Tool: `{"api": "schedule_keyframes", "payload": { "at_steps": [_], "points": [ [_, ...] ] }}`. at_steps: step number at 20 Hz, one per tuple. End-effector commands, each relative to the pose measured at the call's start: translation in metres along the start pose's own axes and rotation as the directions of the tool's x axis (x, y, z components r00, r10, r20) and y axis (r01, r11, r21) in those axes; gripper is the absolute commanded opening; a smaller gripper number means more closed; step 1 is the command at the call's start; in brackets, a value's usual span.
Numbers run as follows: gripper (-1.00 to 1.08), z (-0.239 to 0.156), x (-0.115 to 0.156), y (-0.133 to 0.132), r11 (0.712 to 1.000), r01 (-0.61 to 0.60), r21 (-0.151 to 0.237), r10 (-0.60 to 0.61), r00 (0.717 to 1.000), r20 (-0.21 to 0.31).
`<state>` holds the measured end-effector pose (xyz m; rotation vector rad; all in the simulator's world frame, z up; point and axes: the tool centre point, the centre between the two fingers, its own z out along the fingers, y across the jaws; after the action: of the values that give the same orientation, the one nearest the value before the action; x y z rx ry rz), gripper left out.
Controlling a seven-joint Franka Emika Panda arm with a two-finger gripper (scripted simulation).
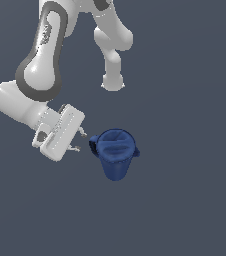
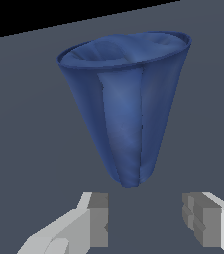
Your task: Pick up the object and move it to a goal position.
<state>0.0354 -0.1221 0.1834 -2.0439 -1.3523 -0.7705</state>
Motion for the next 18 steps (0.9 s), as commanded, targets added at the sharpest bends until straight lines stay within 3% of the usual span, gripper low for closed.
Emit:
{"api": "schedule_keyframes", "payload": {
  "at_steps": [1,9,18],
  "points": [
    [0.28,-0.001,0.0,0.001,1.0,0.008,-0.002,-0.008,1.0,0.0],
    [0.28,0.014,0.009,-0.004,1.0,0.009,0.028,-0.009,1.0,-0.003],
    [0.28,0.039,0.009,-0.006,1.0,0.009,0.028,-0.009,1.0,-0.002]
  ]
}}
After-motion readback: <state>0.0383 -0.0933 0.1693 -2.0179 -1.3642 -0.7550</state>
